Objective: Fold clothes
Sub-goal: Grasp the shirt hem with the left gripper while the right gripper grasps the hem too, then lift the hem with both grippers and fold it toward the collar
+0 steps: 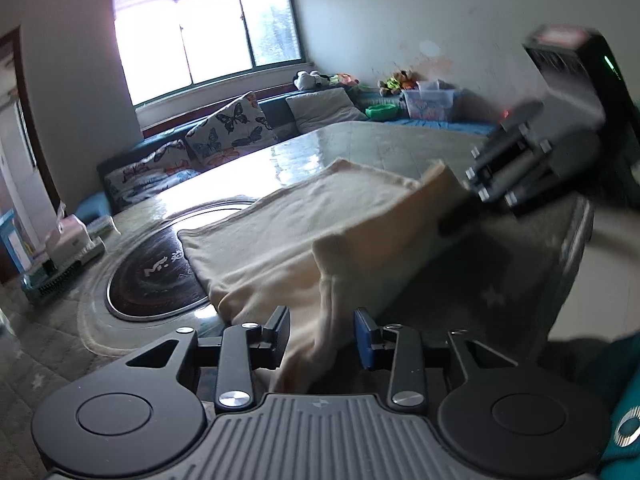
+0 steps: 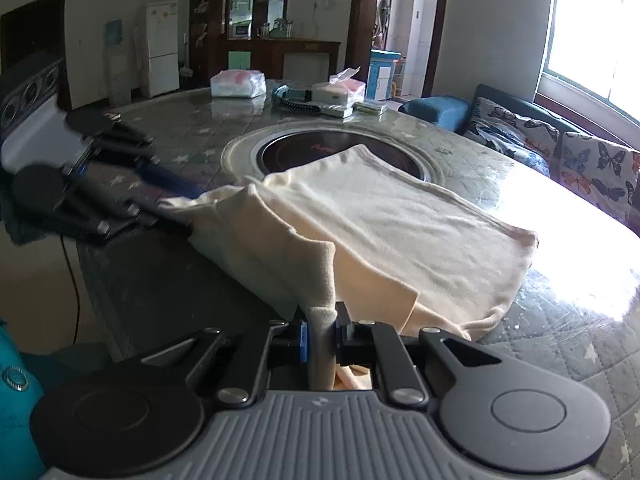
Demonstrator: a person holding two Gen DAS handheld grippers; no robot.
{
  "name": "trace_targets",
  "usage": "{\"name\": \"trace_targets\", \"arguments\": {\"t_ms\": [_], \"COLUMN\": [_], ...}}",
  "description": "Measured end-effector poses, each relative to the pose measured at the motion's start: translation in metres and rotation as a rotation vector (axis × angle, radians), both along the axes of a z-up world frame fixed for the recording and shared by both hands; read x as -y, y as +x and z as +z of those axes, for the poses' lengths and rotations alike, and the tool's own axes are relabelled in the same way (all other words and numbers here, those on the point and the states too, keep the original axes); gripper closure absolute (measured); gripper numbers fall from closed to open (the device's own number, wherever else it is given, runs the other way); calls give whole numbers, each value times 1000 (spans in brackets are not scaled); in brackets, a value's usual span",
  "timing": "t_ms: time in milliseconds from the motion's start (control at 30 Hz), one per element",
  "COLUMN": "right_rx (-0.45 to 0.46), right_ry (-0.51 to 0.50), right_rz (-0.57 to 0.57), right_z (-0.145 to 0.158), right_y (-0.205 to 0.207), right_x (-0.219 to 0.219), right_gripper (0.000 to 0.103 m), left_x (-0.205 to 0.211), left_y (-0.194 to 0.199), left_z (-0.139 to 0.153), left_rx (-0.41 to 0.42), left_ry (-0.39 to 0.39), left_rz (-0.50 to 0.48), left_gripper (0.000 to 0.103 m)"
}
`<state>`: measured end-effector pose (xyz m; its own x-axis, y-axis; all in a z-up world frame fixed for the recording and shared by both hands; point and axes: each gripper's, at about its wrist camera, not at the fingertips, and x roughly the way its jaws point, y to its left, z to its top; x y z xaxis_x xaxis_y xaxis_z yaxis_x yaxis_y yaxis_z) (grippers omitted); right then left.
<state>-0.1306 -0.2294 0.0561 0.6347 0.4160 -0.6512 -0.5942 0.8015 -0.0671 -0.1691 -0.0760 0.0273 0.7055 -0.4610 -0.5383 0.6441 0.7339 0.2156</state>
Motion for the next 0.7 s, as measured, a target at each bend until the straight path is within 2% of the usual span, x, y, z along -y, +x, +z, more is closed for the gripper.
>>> {"name": "trace_targets", "arguments": {"t_ms": [133,200,267,567,700], "right_rx": [13,17,28,91,107], "right_ry": [12,21,26,54,61], "right_rz": [-13,-20,-25,-29,-9], "right_z": [3,5,6,23,36], "right_y": [2,2,1,-16,-36], "right_x": [0,1,1,6,10], "right_gripper": [93,94,95,95,95], "left_x": [5,6,5,0,-5], "left_y": [-7,-8,-8,-29,-47], "left_z": [-11,-15,-15,9,23], "left_rx": [54,75,83,108,87], "left_ry": [87,110,107,41,17], "left_rz": [-16,-17,-8,-30,-57], "left_gripper": [63,83,89,92,92]}}
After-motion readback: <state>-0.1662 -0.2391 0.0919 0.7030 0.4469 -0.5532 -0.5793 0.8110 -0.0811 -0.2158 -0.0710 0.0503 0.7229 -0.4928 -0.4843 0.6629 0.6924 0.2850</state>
